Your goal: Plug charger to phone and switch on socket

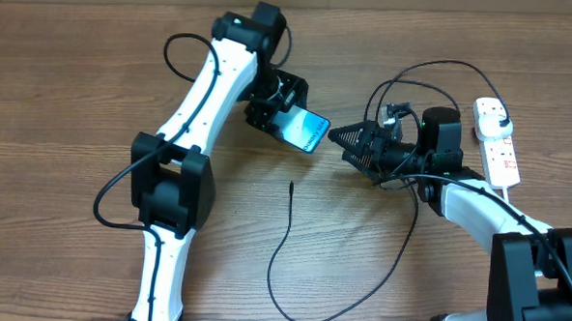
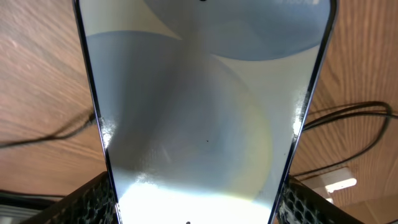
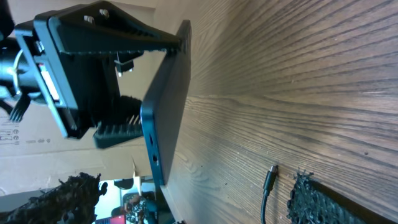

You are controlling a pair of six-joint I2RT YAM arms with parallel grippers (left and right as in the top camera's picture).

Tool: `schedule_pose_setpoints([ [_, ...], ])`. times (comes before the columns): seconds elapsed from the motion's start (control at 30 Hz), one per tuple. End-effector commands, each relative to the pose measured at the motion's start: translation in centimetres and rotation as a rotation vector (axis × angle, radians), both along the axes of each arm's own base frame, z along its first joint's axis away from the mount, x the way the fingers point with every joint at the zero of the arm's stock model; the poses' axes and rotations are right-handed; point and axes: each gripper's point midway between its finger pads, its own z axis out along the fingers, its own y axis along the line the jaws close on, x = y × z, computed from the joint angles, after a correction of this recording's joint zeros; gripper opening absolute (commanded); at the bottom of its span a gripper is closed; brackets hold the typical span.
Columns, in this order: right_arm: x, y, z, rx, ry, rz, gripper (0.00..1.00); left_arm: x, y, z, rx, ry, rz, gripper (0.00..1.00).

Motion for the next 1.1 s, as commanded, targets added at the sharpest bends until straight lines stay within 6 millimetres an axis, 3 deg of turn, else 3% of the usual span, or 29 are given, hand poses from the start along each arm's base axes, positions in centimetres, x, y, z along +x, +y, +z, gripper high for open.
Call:
schedule_pose_setpoints([
  [0.0, 0.4, 0.0, 0.3, -0.008, -0.013, -0.011, 0.96, -0.4, -1.7, 0.7, 0.001, 0.008, 0.039, 0.04],
  [0.33, 0.4, 0.0, 0.2, -0.009, -0.010, -0.011, 0.94, -2.5, -5.3, 0.7, 0.005, 0.030, 0.020, 0.04],
  [0.67, 0.6, -0.2, 0.0, -0.023, -0.012, -0.025, 0.71, -3.9, -7.3, 1.1, -0.023, 0.081, 0.046, 0.04],
  [0.73, 0.6, -0.2, 0.0, -0.027, -0.014, -0.026, 0.61, -4.2, -7.6, 1.1, -0.024, 0.099, 0.068, 0.04],
  [0.93, 0.8, -0.8, -1.3, -0.076, 0.023, -0.071, 0.59, -4.9, -8.4, 1.2, -0.022, 0.123, 0.085, 0.04],
  [1.07, 0.8, -0.8, -1.3, -0.075, 0.023, -0.071, 0.50, -5.2, -8.8, 1.1, -0.012, 0.123, 0.086, 0.04],
])
